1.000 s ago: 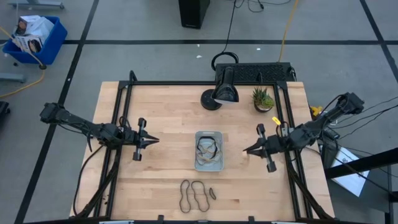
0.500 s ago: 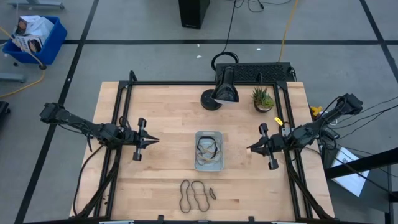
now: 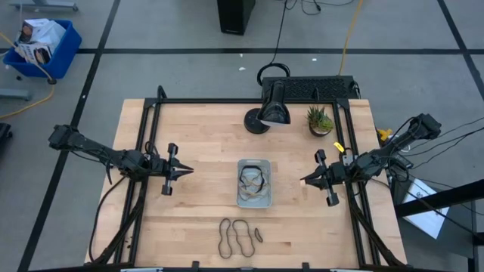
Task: Pick and place rubber bands into bin
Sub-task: Put the brown rubber band into the gray container
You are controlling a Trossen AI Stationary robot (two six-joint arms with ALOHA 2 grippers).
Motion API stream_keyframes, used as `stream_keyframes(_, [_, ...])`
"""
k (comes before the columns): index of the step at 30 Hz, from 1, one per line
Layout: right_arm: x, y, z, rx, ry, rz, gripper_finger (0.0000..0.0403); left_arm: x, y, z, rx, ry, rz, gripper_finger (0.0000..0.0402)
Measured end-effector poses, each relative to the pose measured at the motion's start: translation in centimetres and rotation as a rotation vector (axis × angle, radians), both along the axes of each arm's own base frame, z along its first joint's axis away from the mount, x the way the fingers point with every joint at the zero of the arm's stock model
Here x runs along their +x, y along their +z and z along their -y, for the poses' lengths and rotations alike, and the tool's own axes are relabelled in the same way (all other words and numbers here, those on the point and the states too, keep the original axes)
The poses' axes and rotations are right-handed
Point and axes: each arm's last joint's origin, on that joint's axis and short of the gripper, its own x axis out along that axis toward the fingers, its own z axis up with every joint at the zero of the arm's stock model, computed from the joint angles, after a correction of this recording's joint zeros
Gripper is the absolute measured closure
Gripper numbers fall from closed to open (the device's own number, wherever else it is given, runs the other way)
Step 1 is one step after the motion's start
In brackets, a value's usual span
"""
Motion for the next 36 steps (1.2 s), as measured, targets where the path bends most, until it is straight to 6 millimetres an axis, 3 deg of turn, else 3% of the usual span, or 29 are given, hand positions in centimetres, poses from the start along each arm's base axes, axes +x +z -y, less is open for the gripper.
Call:
stream_keyframes(10, [2.0, 0.4, 0.2, -0.028, -0.044, 0.001, 0.0403, 0.0, 0.0, -0.1, -0.002, 0.035, 0.0, 0.0366])
stream_keyframes(22, [10.1, 3.4, 0.1, -0.137, 0.003, -0.074, 0.0403, 0.0, 0.0, -0.2, 0.029, 0.065, 0.001, 0.0366])
stream_keyframes(29, [14.6, 1.6, 1.3, -0.159, -0.024, -0.196, 0.0403, 0.0, 0.0, -0.2, 0.046, 0.067, 0.003, 0.0366])
stream_keyframes(36, [17.1, -1.0, 2.6, -0.178, -0.077, -0.331, 0.0403, 0.0, 0.0, -0.2, 0.056, 0.068, 0.003, 0.0366])
